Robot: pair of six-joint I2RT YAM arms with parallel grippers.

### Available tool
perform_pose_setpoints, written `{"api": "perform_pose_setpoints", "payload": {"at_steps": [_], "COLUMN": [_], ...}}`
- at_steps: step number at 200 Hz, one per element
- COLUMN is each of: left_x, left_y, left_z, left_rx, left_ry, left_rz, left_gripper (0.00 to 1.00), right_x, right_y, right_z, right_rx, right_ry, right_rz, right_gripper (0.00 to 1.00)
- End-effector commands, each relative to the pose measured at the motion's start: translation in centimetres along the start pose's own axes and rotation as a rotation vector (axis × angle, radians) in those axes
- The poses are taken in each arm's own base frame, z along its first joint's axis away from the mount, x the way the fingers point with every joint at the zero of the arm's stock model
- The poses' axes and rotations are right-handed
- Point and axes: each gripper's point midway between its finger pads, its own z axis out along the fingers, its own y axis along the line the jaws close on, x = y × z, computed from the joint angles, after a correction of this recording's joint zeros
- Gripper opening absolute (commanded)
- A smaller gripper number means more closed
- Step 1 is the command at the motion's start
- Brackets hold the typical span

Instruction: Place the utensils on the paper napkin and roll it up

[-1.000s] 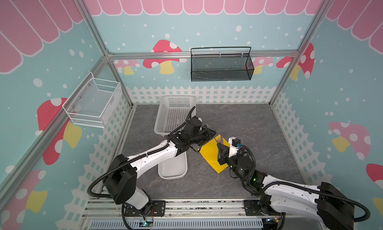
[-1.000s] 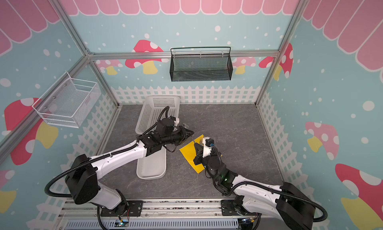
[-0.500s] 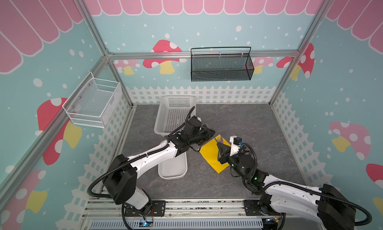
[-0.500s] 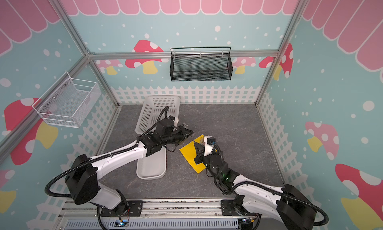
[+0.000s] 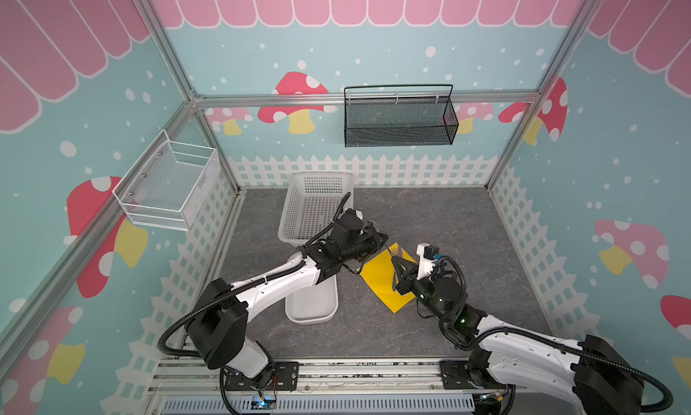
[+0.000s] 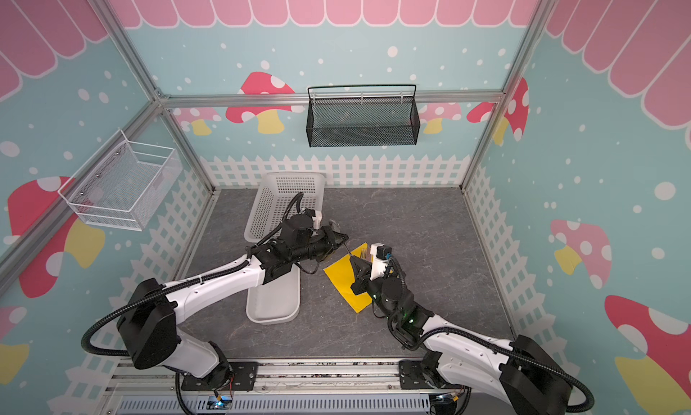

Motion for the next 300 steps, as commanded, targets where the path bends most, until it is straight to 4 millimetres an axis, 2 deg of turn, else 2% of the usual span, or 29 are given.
{"api": "perform_pose_setpoints", "payload": {"at_steps": [1, 18, 50, 81, 125, 142, 181, 216, 242, 300], "left_x": [-0.7, -0.8, -1.1, -1.3, -0.4, -0.1, 1.3, 3.5, 4.5, 4.7], "left_y": [-0.9, -0.4, 1.6, 4.3, 7.7, 9.1, 10.7, 12.6, 13.7, 15.1], "left_z": [-1.1, -1.2, -1.5, -1.4, 0.2, 1.0, 4.2, 7.1, 8.5, 10.3], "left_rx": [0.012, -0.02, -0.139, -0.296, -0.524, -0.618, -0.699, -0.737, -0.761, -0.796], "left_ry": [-0.043, -0.048, -0.054, -0.021, 0.123, 0.158, 0.283, 0.406, 0.465, 0.483], "left_rz": [0.041, 0.06, 0.119, 0.188, 0.302, 0.343, 0.391, 0.399, 0.405, 0.406], "left_gripper": [0.05, 0.04, 0.03, 0.03, 0.03, 0.03, 0.04, 0.04, 0.05, 0.06], "right_x": [-0.1, -0.1, -0.3, -0.2, 2.5, 3.3, 4.3, 4.9, 5.3, 5.7], "right_y": [-0.1, -0.2, -0.7, -1.6, -7.4, -8.7, -11.7, -12.7, -13.1, -13.3], "right_z": [0.0, 0.0, -0.4, -0.6, 0.2, 0.4, -0.3, -0.9, -1.1, -1.5], "right_rx": [0.005, 0.011, 0.041, 0.09, 0.314, 0.315, 0.348, 0.359, 0.374, 0.385], "right_ry": [0.01, 0.014, 0.018, 0.057, 0.278, 0.34, 0.384, 0.398, 0.404, 0.41], "right_rz": [0.021, 0.006, -0.031, -0.087, 0.019, 0.087, 0.23, 0.255, 0.266, 0.274], "right_gripper": [0.0, 0.05, 0.24, 0.31, 0.3, 0.31, 0.31, 0.31, 0.31, 0.31]}}
